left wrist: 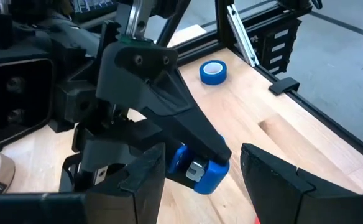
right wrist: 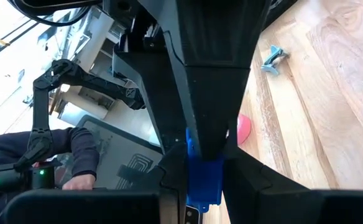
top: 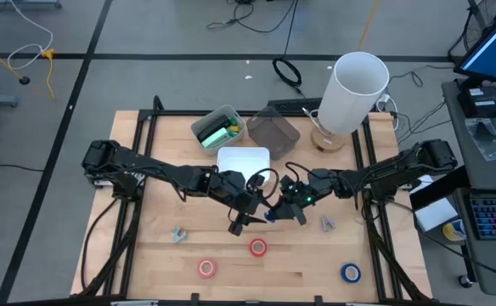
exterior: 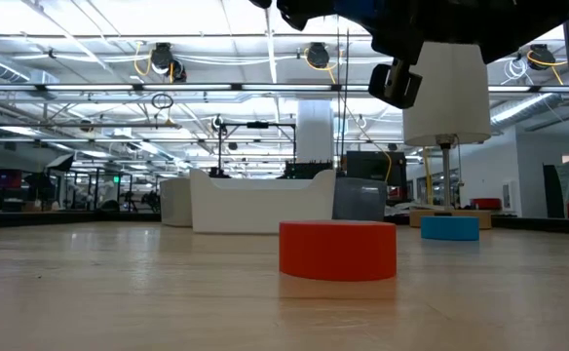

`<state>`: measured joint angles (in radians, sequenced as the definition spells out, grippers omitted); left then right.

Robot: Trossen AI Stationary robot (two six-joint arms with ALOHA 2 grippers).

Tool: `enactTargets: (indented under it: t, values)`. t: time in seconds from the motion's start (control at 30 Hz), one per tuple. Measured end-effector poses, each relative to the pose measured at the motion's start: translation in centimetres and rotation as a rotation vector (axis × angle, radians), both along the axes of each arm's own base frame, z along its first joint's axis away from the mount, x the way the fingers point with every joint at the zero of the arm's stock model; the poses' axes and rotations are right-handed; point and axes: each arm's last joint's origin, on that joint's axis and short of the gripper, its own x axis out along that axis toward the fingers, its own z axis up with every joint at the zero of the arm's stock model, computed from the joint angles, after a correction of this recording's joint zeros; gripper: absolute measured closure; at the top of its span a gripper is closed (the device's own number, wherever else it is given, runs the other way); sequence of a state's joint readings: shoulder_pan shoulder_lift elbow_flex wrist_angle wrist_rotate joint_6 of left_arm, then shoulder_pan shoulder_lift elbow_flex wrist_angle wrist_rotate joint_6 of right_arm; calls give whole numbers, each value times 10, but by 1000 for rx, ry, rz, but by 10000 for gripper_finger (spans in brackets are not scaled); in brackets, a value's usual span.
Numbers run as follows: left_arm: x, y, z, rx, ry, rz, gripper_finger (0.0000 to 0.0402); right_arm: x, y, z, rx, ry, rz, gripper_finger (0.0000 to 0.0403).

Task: Pick and place Stapler, Stapler remover, tape
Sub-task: Put the blue stapler into the gray bin

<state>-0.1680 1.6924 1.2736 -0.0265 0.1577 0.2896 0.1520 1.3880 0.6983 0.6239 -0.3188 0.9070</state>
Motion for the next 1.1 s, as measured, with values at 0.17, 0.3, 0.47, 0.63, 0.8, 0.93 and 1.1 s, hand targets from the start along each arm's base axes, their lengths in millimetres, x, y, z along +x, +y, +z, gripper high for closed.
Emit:
enactTargets:
  t: [0.17,0.3,0.47,0.63,0.8,0.93,1.1]
  values:
    - [0,0,0,16,-6,-8,194,0,-1,0,-1,-1,-5,341]
    - [0,0,0,21,-8,-10,216,0,-2,0,-1,-1,-8,341]
    - [0,0,0,57,-21,-31,265,0,-2,0,1,0,-9,341]
    - [1,-1,-2,52,-18,-51,296,0,-3,-1,13,8,-7,341]
    - [2,-2,-4,72,-28,-74,298,0,-3,-1,20,8,-7,341]
    - [3,-2,-4,79,-38,-86,286,1,-5,-1,25,10,-8,341]
    - [4,-2,-6,103,-47,-109,278,1,-5,-1,30,11,-9,341]
